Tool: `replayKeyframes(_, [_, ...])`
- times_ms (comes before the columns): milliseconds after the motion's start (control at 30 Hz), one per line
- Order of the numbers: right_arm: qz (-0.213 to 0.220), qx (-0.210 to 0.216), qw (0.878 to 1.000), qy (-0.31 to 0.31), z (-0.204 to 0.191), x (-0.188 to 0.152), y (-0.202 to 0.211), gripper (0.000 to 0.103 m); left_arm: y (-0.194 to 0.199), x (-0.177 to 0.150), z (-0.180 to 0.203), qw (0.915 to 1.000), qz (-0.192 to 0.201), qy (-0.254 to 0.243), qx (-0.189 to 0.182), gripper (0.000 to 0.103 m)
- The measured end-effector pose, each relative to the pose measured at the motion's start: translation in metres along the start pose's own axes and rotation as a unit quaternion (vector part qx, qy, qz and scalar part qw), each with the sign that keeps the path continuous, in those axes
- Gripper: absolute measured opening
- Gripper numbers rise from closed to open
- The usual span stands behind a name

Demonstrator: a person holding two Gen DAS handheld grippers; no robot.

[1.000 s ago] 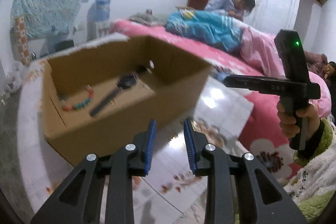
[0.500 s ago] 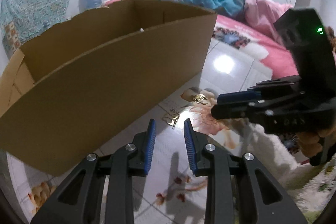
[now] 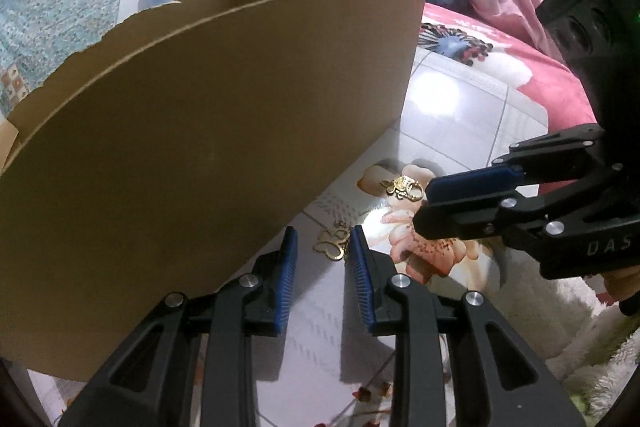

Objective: Organize jewelry

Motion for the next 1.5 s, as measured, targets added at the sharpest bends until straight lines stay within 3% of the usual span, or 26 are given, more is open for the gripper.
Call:
replayKeyframes(133, [0.001,0.002,1.0,-0.002,0.002,0.001,-0.003,0.026,-0.005,0.003,0.001,1.0,0.003,-0.003,-0.001,0.024])
replayKeyframes(233, [0.001,0.003,1.0,-0.003,0.003,0.0,0.0,0.026,-0.004,0.004,0.002,1.0,0.003,-0.005,-0.004,0.014])
replayKeyframes(600, [0.005,0.004,1.0,-0.008,0.008,-0.001,0.007,0.027,0.002,0.0,-0.005,0.9997,0.002,0.021,-0.011,0.013])
replayKeyframes(733, [0.006,0.004,1.0,-0.005,0.008,-0.001,0.009,0.027,0.007,-0.004,-0.012,0.9992,-0.002,0.038,-0.011,0.003])
replayKeyframes(1000, [0.005,0.003,1.0,0.001,0.006,-0.003,0.009,0.027,0.018,-0.018,-0.028,0.9972,-0.014,0.073,-0.01,0.003])
replayKeyframes(1167, [0.004,0.003,1.0,0.002,0.004,-0.001,0.007,0.027,0.033,-0.022,-0.029,0.993,-0.007,0.106,-0.052,0.003])
replayKeyframes(1400, [0.005,0.01,1.0,0.01,-0.005,0.005,0.001,0.027,0.032,-0.018,-0.029,0.996,-0.002,0.085,-0.028,0.004])
replayKeyframes(1500, [0.007,0.012,1.0,0.015,-0.005,0.005,0.002,0.028,0.026,-0.017,-0.026,0.9979,-0.006,0.062,-0.019,0.011])
Point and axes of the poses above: each gripper's, at about its wrist camera, not at the fingertips, and y roughly against the way its jaws point, z to its right, x to its top, the point moved 7 cm from there along -y, roughly the way its jaws point, and after that the axes turned 5 degrees about z, right-handed, at the moved point
